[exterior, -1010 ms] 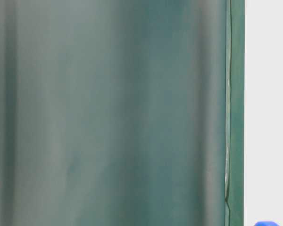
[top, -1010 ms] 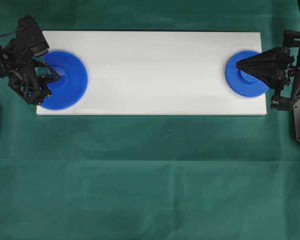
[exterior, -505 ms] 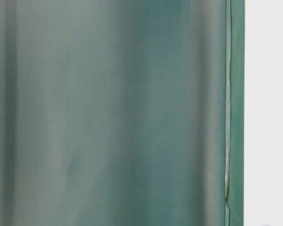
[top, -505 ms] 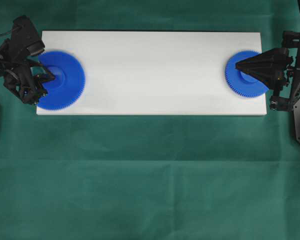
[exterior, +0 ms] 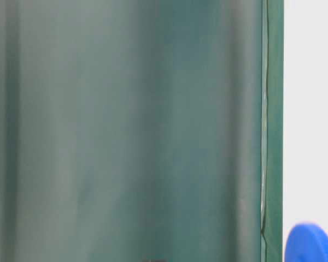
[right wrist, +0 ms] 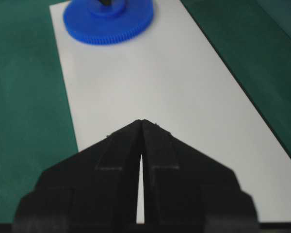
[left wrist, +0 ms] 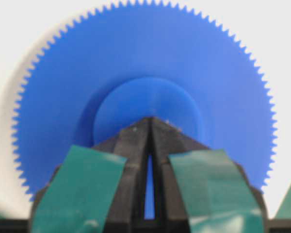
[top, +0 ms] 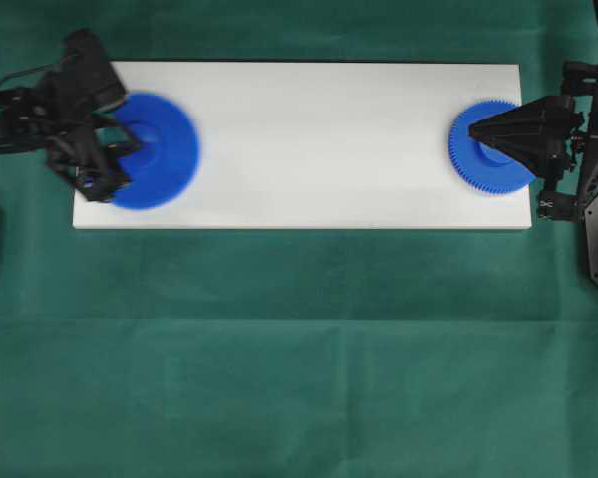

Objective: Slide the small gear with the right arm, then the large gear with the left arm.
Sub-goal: 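Slide the left gear rightward with the left gripper toward the right gear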

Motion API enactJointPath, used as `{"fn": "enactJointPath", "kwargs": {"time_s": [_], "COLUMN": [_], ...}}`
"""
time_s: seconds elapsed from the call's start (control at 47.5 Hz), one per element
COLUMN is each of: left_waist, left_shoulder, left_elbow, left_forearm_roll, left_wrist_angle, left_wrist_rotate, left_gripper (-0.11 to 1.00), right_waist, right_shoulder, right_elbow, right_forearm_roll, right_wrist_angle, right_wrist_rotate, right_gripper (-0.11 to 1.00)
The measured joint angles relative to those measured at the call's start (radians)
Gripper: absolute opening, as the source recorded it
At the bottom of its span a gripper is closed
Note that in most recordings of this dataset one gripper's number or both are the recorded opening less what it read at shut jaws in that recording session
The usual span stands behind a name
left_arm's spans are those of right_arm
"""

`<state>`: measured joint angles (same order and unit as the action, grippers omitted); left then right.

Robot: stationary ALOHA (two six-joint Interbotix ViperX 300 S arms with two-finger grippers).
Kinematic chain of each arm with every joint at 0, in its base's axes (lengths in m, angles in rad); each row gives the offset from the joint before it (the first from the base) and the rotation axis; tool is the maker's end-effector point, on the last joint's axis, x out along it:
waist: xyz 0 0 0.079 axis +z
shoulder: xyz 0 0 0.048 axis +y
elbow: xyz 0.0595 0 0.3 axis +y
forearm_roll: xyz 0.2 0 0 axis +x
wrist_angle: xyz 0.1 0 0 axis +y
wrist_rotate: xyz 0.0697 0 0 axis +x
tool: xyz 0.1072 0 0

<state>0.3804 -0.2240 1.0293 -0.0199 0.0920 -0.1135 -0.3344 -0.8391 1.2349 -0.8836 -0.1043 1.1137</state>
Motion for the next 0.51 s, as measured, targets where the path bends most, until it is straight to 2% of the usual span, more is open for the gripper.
{"fn": "enactJointPath", "kwargs": {"time_s": [0.274, 0.505], "left_waist": [-0.025, -0.066], "left_shoulder": [0.288, 0.477], "left_elbow": [-0.288, -0.543], "left_forearm_roll": [0.002, 0.000], "left_wrist_angle": [-0.029, 0.015], "left_wrist_rotate": [0.012, 0.046], "left_gripper": [0.00, 0.00], "right_waist": [0.000, -0.002], "right_shoulder": [0.005, 0.003], "right_elbow": [-0.002, 0.000], "right_forearm_roll": [0.000, 0.000], "right_wrist_angle": [0.000, 0.002], "right_wrist_rotate": [0.002, 0.000], "right_gripper": [0.50, 0.50]}}
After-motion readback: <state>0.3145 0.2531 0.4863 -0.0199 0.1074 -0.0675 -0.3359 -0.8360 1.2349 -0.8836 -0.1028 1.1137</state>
